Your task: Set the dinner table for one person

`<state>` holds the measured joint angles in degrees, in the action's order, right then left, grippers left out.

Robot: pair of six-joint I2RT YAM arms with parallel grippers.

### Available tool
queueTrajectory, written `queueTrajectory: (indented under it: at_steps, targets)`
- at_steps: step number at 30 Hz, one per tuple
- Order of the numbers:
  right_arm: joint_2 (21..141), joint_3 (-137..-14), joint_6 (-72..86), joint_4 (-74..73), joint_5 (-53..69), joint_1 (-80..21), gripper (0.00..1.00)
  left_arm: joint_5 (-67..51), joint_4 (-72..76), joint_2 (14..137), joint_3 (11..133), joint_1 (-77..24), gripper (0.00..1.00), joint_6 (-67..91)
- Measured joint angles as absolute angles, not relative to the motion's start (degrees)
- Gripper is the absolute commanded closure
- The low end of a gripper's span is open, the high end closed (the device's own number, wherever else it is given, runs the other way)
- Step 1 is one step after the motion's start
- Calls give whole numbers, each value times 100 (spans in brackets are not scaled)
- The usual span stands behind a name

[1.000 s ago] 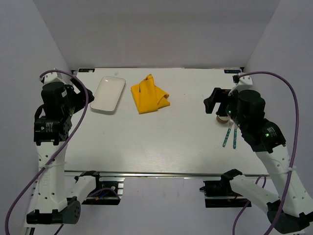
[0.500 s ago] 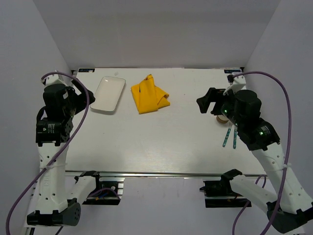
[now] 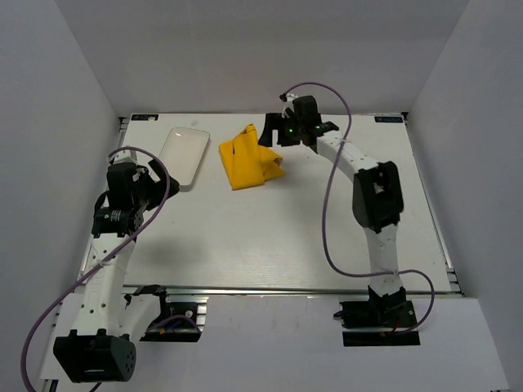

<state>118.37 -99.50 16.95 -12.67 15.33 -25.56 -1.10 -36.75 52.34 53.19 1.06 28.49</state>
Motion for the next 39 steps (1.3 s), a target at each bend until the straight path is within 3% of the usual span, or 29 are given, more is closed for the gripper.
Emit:
queueTrajectory:
  at_steps: [3, 6, 11, 14, 17, 21, 31, 39]
  targets:
    - [13312, -11839, 1625, -1420, 1750, -2512, 11, -141, -3573, 5212, 5286, 134, 2, 2851]
    - [14247, -12960, 1656, -1321, 1935, -2462, 11, -233, -3426, 5266, 5286, 139, 2, 2851]
    - [14765, -13150, 1914, -1092, 2143, -2408, 13, -333, -3380, 5428, 5286, 139, 2, 2851]
    - [14993, -13240, 2043, -832, 2307, -2397, 25, -397, -3380, 5540, 5286, 139, 2, 2851]
    - [15039, -13222, 2169, -578, 2515, -2403, 41, -434, -3380, 5627, 5286, 139, 2, 2849]
    - [15036, -13187, 2342, 30, 2788, -2414, 100, -489, -3380, 5721, 5286, 139, 2, 2847]
    - [14147, -12005, 2283, 362, 2783, -2303, 100, -545, -3380, 5889, 5286, 139, 2, 2847]
    - [11122, -9159, 1719, 1308, 2880, -2383, 100, -674, -3378, 5883, 5286, 139, 2, 2842]
